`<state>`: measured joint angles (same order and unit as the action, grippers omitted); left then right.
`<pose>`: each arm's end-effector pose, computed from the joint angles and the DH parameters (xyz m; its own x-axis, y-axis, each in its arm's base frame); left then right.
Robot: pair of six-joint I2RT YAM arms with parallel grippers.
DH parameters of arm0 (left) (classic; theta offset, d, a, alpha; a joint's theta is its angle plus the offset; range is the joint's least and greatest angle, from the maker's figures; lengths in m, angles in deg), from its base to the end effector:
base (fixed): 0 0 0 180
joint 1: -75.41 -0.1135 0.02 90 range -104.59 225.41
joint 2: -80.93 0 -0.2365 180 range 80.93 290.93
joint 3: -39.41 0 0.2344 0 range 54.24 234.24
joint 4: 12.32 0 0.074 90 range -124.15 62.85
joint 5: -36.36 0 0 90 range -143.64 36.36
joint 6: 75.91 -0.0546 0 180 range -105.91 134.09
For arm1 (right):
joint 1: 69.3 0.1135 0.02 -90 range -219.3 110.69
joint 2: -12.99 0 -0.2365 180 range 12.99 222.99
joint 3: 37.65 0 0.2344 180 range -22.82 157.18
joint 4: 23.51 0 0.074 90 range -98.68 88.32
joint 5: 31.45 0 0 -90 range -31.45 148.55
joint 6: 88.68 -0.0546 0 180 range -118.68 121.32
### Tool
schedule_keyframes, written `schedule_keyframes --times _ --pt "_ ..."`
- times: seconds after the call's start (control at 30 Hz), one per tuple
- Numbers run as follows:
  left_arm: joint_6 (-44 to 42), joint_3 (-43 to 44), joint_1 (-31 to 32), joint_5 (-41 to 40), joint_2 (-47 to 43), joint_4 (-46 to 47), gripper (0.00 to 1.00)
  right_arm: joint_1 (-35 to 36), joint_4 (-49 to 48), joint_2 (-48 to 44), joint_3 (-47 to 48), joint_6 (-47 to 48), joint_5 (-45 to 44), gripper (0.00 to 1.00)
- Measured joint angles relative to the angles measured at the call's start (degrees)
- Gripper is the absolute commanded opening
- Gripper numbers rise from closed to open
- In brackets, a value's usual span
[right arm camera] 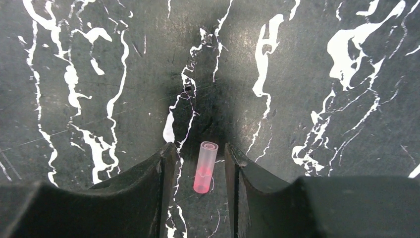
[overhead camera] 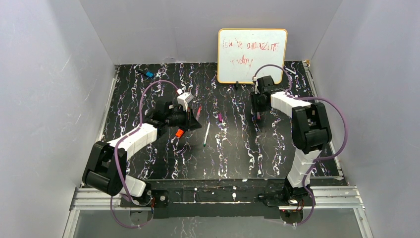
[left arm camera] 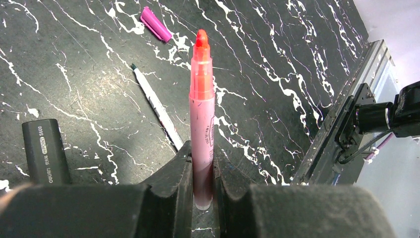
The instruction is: Insert the pens into the pen caps
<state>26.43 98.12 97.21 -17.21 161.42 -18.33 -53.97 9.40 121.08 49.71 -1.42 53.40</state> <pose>0.2692 -0.1426 0.2048 -0.5910 0.0512 -0.8051 0.6759 0.5762 -0.4595 0.3762 0.0981 0.1520 -0.7859 -0.1661 -0.5956 -0.1746 0.9837 -0.0439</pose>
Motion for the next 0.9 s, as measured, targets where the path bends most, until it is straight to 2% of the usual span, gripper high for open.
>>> schedule_keyframes --times 0.2,0.3,0.6,0.8,0.9 --pt "-0.57 0.13 0.00 0.00 0.13 -0.42 0.00 -0.31 -0.90 1.57 -0.81 -0.07 0.44 0.44" --pt "-0.76 0.13 0.00 0.00 0.50 -0.42 0.00 -0.50 -1.81 1.51 -1.22 -0.07 0.66 0.38" --pt "-0.79 0.33 -0.11 0.02 0.85 -0.48 0.00 -1.07 -3.34 1.11 -2.16 -0.37 1.07 0.04" --pt "0.52 0.39 -0.11 0.81 0.85 0.83 0.00 -1.01 -4.92 -3.50 -7.02 -3.48 5.27 0.02" --pt "6.56 -2.01 -0.11 3.52 0.83 9.35 0.00 0.28 -8.41 -12.94 -13.14 -7.85 9.49 0.03"
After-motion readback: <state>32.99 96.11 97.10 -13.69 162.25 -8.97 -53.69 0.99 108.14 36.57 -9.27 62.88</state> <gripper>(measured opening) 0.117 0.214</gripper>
